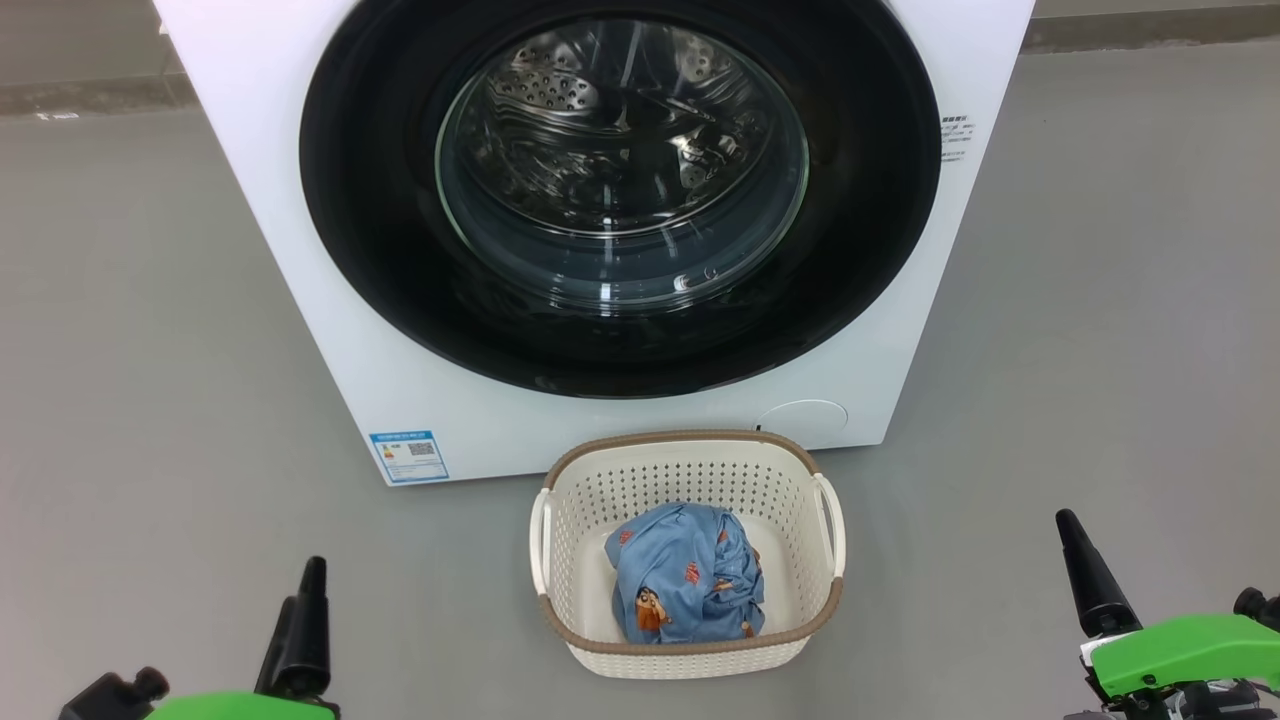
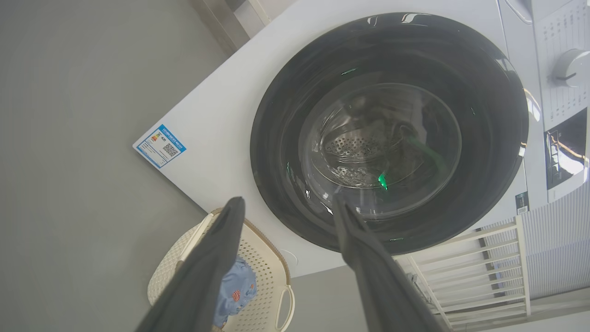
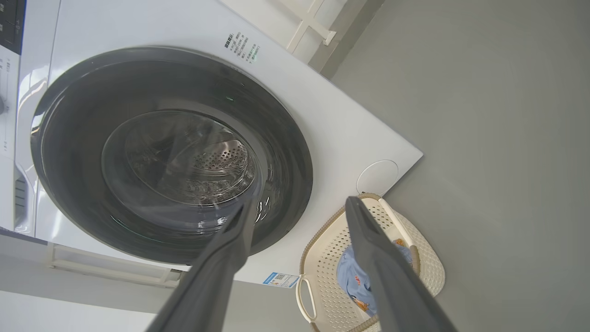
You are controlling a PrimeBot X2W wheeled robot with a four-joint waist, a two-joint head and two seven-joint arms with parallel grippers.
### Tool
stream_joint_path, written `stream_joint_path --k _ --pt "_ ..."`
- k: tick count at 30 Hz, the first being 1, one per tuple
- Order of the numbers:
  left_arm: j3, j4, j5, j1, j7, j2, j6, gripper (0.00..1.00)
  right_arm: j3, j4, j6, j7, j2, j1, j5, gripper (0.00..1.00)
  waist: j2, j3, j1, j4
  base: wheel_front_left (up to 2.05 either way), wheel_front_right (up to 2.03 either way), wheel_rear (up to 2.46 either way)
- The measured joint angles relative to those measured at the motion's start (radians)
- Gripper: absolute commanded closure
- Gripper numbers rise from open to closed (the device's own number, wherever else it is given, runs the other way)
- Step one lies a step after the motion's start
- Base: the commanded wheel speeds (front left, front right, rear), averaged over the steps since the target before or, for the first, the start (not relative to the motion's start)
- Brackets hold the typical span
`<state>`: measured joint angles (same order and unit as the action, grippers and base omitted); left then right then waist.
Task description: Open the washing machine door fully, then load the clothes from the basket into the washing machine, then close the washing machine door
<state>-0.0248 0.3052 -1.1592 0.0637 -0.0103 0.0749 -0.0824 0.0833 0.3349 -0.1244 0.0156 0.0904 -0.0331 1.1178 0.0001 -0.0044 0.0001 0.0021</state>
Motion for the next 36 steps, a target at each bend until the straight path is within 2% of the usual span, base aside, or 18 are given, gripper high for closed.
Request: stream_joint_path --k 15,36 --pt "-0.049 0.000 0.215 0.000 -0.044 0.017 0.013 0.00 0.038 -0.020 0.000 -0.010 0.001 0.000 -0.233 0.00 0.0000 -0.005 0.0000 -0.001 0.00 0.00 0.00" --pt "-0.079 0.010 0.458 0.005 -0.103 0.024 0.014 0.00 0.083 -0.044 0.000 -0.044 -0.021 0.000 -0.545 0.00 0.0000 -0.008 0.0000 -0.002 0.00 0.00 0.00"
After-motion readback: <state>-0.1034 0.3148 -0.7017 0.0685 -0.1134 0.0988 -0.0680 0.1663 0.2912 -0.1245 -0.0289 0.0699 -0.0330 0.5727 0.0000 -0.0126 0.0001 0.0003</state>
